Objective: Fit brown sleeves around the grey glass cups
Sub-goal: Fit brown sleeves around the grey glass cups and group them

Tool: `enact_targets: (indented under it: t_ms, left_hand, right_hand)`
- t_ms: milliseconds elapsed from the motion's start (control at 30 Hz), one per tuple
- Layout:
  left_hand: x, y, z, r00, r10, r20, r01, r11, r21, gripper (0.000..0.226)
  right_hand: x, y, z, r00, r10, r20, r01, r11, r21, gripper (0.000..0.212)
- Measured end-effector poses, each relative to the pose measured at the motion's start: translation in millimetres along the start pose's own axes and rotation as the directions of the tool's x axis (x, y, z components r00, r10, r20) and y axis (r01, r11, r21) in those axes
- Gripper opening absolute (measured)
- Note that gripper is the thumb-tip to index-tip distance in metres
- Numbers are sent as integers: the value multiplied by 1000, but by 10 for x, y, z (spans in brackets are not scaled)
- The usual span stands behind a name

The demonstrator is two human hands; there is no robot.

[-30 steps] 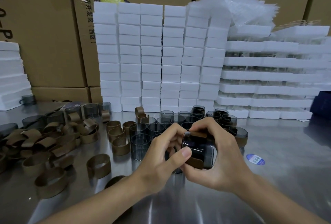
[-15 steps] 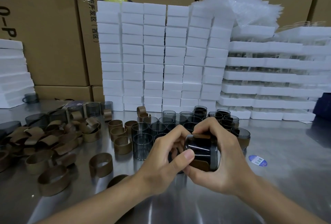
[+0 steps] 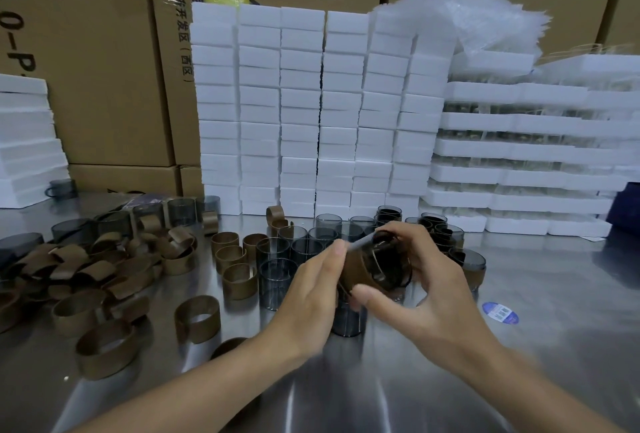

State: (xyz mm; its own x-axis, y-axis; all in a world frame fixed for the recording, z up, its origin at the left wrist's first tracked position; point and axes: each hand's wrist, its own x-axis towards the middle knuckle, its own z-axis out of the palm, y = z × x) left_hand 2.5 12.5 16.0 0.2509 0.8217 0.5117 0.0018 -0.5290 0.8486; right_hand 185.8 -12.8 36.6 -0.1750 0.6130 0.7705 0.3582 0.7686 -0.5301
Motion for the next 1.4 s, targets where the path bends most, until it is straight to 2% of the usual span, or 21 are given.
enact_targets:
  t_ms: [100, 233, 300, 433, 600, 800, 900, 1000, 1067, 1167, 1267, 1400]
  left_hand:
    - [-7, 22, -38, 996, 87, -12, -86, 995, 47, 40]
    - [-11, 5, -74, 989, 125, 81, -131, 989, 75, 48]
    - [-2, 14, -69, 989, 131, 71, -135, 989, 59, 49]
    - [-5, 25, -77, 990, 140, 30, -140, 990, -3, 56]
    - [-22, 43, -61, 982, 183, 36, -183, 983, 4, 60]
    - [-35, 28, -56, 979, 201, 37, -202, 979, 33, 53]
    - [-26, 14, -49, 979, 200, 35, -201, 979, 28, 47]
    - [-23, 0, -60, 982, 182, 45, -184, 982, 31, 48]
    - [-29, -2, -71, 984, 165, 68, -169, 984, 52, 51]
    - [-29, -9, -73, 990, 114, 81, -129, 969, 210, 58]
    - [-17, -38, -67, 994, 104, 27, -107, 933, 342, 51]
    - [-12, -64, -74, 996, 93, -17, -80, 927, 366, 38]
  right_hand:
    - [16, -17, 48, 983, 165, -83, -163, 986, 37, 42]
    - [38, -12, 63, 949, 284, -135, -273, 957, 100, 44]
    - [52, -31, 58, 945, 307, -112, -288, 944, 161, 45]
    - [24, -50, 68, 948, 309, -71, -293, 940, 177, 62]
    - [4, -56, 75, 964, 257, -69, -253, 966, 56, 78]
    - [-46, 38, 67, 978, 205, 38, -206, 979, 3, 83]
    - [-56, 75, 54, 980, 188, 64, -191, 981, 42, 78]
    - [-55, 62, 59, 977, 192, 92, -203, 971, 130, 64]
    - [-45, 44, 50, 984, 175, 35, -179, 970, 166, 50]
    - [-3, 81, -60, 986, 136, -95, -131, 990, 54, 42]
    - [83, 226, -304, 958, 182, -220, -211, 970, -119, 36]
    - [156, 546, -708, 917, 191, -351, -333, 849, -410, 35]
